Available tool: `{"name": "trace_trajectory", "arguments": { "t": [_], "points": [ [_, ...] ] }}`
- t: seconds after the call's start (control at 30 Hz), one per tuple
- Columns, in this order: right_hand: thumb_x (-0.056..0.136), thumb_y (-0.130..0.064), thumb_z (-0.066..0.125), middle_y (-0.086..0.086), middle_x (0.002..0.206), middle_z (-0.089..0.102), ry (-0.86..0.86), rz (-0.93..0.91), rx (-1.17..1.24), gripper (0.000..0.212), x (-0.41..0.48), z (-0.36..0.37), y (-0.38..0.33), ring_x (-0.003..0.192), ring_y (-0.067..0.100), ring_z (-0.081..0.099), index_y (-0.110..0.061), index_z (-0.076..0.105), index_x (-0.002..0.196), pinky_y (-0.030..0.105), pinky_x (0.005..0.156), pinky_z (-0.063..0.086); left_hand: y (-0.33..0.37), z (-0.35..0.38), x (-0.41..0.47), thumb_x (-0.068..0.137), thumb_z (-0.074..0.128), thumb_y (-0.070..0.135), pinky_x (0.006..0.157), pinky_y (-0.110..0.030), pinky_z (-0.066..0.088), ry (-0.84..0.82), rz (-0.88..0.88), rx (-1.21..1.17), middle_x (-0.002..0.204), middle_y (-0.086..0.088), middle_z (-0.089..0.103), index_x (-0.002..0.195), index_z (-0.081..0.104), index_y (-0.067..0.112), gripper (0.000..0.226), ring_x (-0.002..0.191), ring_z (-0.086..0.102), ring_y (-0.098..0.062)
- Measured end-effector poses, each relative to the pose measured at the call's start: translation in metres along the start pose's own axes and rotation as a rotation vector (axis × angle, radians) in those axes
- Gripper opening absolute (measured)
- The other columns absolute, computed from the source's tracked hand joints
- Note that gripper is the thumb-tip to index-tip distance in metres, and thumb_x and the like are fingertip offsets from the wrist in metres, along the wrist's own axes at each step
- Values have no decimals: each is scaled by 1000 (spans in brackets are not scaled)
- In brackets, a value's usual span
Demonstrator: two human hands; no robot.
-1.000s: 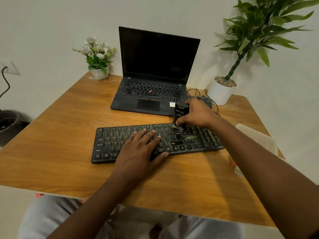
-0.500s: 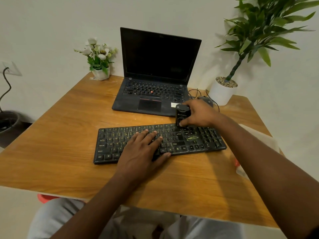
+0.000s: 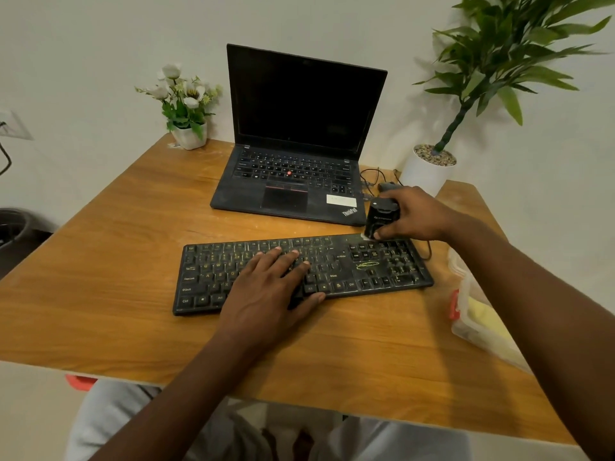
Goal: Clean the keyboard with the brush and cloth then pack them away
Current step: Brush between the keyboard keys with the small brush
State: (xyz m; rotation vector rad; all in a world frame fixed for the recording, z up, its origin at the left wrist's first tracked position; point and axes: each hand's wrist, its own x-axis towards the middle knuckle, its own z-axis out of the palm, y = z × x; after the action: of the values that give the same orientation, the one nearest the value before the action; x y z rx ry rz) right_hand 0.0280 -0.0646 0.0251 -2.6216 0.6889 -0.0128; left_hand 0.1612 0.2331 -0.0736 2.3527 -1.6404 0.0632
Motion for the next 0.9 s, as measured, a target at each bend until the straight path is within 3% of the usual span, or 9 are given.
{"name": "trace_trajectory", "arguments": {
  "t": [0.13, 0.23, 0.43, 0.53, 0.67, 0.7, 0.8, 0.9],
  "points": [
    [80, -16, 90, -7, 105, 71, -80, -46, 93, 42, 12, 17, -24, 97, 9, 69, -29, 64, 109, 29, 84, 55, 0, 0, 0, 97, 21, 81, 126, -40, 11, 6, 1, 10, 165, 5, 36, 158, 36, 36, 77, 155, 24, -19],
    [80, -16, 91, -4, 104, 74, -84, -104, 124, 40, 24, 29, -37, 97, 11, 72, -20, 67, 112, 31, 84, 58, 1, -1, 0, 97, 23, 81, 124, -38, 7, 11, -9, 17, 165, 4, 36, 157, 37, 35, 76, 155, 24, -19],
    [79, -13, 91, -12, 103, 69, -73, -80, 134, 43, 16, 13, -15, 94, 1, 67, -27, 66, 112, 21, 81, 53, 0, 1, 1, 97, 24, 81, 123, -38, 10, 13, -15, 15, 163, 4, 40, 155, 42, 35, 76, 153, 28, -20],
    [78, -17, 92, -10, 107, 64, -15, -48, 97, 48, 9, 5, 2, 99, 7, 64, -22, 68, 119, 34, 91, 55, 0, 1, 1, 97, 23, 81, 124, -38, 10, 6, -11, 21, 163, 4, 39, 155, 41, 35, 76, 154, 27, -20],
    [73, -22, 95, 1, 111, 65, 62, -36, 117, 47, 6, 8, 7, 103, 20, 67, -22, 72, 114, 42, 91, 57, -1, 0, 1, 97, 23, 81, 125, -41, 13, 4, -7, 8, 163, 3, 40, 155, 42, 34, 77, 154, 28, -20],
    [72, -22, 96, 0, 109, 65, 78, -38, 135, 47, 7, 11, 5, 101, 18, 67, -20, 73, 113, 39, 89, 57, -1, 0, 1, 97, 23, 81, 125, -41, 13, 3, -8, 6, 164, 4, 39, 155, 41, 34, 77, 154, 27, -20],
    [74, -11, 95, -8, 95, 68, 66, -64, 194, 37, 10, 19, -8, 86, -2, 69, -14, 75, 104, 12, 73, 51, -1, 0, 1, 97, 21, 82, 126, -40, 11, 4, -7, 2, 165, 5, 36, 157, 38, 35, 77, 155, 24, -19],
    [73, -9, 95, -4, 90, 76, 24, -82, 220, 32, 19, 26, -16, 81, 0, 73, -16, 74, 97, 12, 65, 54, -1, 0, 1, 97, 21, 82, 126, -39, 9, 6, -9, 4, 165, 5, 35, 157, 36, 35, 77, 155, 22, -18]
  ]
}}
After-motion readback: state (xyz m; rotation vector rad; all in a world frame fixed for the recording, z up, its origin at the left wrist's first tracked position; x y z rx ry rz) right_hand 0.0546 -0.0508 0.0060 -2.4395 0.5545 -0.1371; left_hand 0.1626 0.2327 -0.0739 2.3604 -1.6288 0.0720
